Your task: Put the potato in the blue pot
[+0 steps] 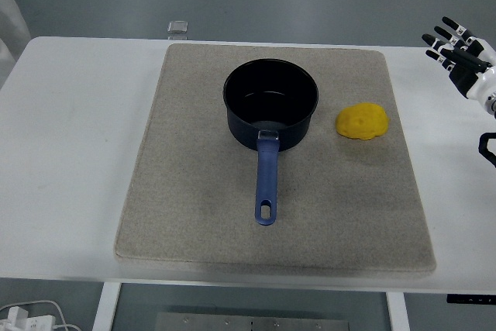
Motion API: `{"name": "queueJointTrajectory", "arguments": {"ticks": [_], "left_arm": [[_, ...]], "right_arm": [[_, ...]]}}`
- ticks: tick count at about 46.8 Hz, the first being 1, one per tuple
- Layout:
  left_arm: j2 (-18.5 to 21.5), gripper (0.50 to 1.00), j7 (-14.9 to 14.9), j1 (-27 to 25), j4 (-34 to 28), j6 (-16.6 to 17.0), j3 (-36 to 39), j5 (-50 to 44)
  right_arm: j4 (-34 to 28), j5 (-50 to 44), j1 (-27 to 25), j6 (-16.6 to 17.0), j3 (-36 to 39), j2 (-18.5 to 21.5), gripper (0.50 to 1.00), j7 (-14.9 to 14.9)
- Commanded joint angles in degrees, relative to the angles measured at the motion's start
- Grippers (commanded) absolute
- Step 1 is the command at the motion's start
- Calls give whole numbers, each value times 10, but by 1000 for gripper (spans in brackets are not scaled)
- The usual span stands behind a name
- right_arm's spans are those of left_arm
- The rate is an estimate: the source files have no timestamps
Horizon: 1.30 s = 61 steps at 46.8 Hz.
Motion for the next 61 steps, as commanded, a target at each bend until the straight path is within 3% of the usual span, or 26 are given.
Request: {"name": "queueJointTrajectory", "arguments": {"ticks": [1, 61], "left_arm": [[0, 999, 0, 0, -2, 0, -1, 0], [0, 999, 1, 0, 0, 0, 1, -1]], "right_arm": [[0, 0, 0, 0, 0, 0, 926, 0], [8, -6, 1, -1, 0, 4, 926, 6]]}}
